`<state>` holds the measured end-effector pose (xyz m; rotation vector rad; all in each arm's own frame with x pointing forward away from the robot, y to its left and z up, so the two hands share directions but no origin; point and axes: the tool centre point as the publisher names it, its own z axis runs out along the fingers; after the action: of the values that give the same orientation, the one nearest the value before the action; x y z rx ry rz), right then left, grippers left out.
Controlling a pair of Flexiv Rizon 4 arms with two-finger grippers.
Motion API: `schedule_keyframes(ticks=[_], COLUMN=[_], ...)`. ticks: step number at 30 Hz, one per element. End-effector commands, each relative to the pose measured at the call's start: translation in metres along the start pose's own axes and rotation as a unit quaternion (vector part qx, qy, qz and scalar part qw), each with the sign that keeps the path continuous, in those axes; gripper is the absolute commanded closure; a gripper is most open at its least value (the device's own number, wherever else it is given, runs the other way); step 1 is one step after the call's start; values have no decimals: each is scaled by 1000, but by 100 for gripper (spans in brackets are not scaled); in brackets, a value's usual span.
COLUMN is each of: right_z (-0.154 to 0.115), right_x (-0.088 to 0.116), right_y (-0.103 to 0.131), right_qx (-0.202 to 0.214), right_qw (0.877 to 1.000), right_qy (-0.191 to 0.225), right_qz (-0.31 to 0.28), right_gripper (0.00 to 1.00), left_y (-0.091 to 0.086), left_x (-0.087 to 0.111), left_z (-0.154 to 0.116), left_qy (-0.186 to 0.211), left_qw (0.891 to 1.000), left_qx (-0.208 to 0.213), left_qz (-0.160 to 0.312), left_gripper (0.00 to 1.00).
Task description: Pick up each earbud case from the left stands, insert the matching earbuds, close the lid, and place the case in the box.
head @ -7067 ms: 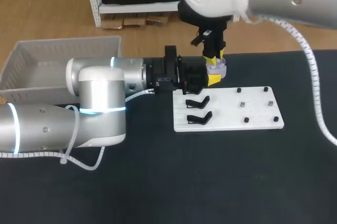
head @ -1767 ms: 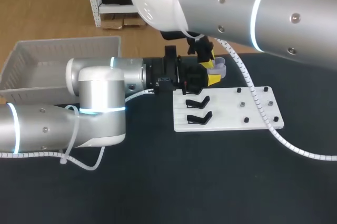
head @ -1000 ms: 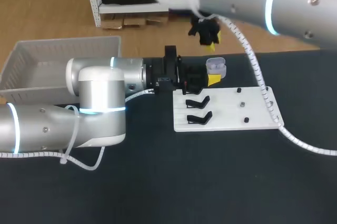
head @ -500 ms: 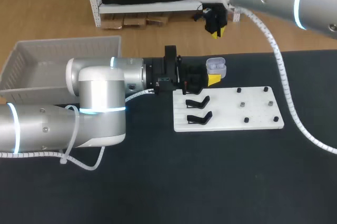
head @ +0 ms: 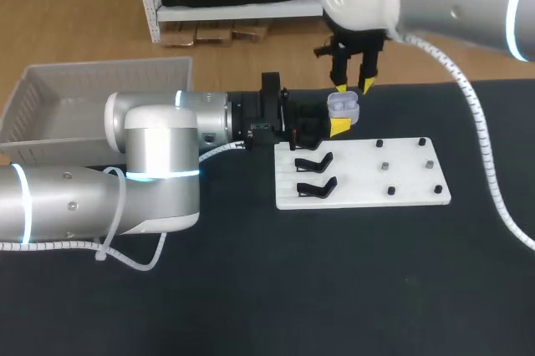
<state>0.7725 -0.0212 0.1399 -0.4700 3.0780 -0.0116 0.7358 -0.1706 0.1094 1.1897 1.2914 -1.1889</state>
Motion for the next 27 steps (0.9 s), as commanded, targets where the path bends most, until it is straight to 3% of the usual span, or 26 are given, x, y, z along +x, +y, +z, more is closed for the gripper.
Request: schedule_keyframes(ticks=[1, 7, 13, 14, 15, 16, 21, 27], right_z=[-4, -10, -20, -23, -26, -29, -35, -34], right_x=[21, 33, 29, 28, 27, 26, 25, 24], right_y=[2, 9, -3, -7, -11, -14, -28, -30], right_qx=[-3, -10, -4, -10, -19, -26, -59, -67], right_qw=[1000, 1000, 997, 995, 993, 990, 982, 980], right_qy=[-25, -24, -65, -81, -99, -116, -151, -156], right_qz=[4, 6, 48, 56, 67, 77, 101, 105], right_gripper=[62, 63, 56, 51, 33, 0, 0, 0], left_y=[0, 0, 0, 0, 2, 3, 9, 20], left_x=[1, 1, 1, 1, -6, -11, -26, -32], left_z=[0, 0, 0, 0, -6, -12, -51, -134], left_qy=[-1, -1, -1, -1, -4, -4, -5, 5], left_qw=[1000, 1000, 1000, 1000, 1000, 1000, 999, 996], left_qx=[-1, -1, -1, -1, -2, -6, -30, -80], left_qz=[1, 1, 1, 1, 8, 15, 30, 39], left_gripper=[100, 100, 100, 100, 100, 100, 100, 100])
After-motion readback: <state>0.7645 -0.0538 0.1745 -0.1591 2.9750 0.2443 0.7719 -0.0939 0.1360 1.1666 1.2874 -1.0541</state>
